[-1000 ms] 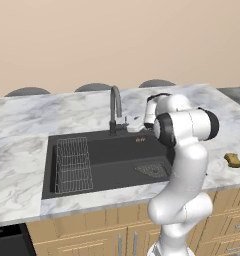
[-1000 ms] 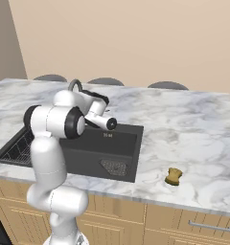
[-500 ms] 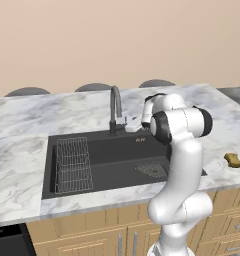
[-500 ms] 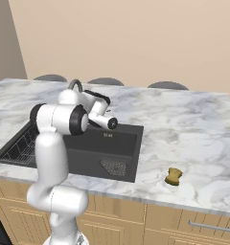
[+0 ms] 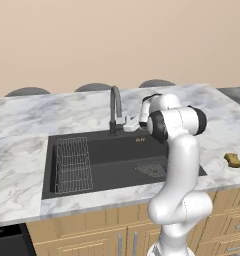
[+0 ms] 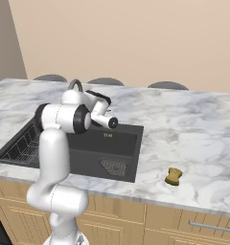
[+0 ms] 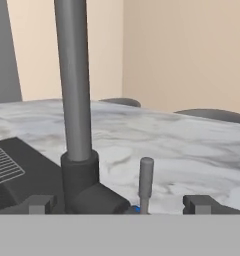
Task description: Soak the sponge with water for a few seconds and then drop it inside the sink.
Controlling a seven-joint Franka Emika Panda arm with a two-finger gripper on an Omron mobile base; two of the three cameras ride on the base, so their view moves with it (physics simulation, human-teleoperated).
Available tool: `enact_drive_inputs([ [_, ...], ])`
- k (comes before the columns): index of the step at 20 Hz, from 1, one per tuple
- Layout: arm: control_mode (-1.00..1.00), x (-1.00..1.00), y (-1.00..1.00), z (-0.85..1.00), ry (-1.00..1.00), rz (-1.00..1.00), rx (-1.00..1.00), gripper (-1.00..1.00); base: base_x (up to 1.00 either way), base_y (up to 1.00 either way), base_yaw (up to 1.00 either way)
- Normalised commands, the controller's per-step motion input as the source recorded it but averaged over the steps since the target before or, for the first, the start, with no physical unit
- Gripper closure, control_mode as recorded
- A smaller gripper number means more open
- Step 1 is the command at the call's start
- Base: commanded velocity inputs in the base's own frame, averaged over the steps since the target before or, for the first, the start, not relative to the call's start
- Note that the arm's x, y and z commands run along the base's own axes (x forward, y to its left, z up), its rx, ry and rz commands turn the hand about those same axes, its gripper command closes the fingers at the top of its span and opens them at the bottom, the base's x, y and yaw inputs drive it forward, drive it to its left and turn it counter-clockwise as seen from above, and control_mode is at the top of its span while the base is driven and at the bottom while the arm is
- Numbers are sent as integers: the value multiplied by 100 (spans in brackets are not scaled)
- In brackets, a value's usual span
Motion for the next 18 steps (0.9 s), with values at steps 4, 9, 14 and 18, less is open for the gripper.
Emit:
enact_drive_inputs([
  [4,-100,20,3,-8,0,0,0,-100,0,0,0],
  [9,-100,24,8,-7,0,0,0,-100,0,0,0],
  [14,-100,27,6,-10,0,0,0,-100,0,0,0],
  [18,-100,32,3,-13,0,0,0,-100,0,0,0],
])
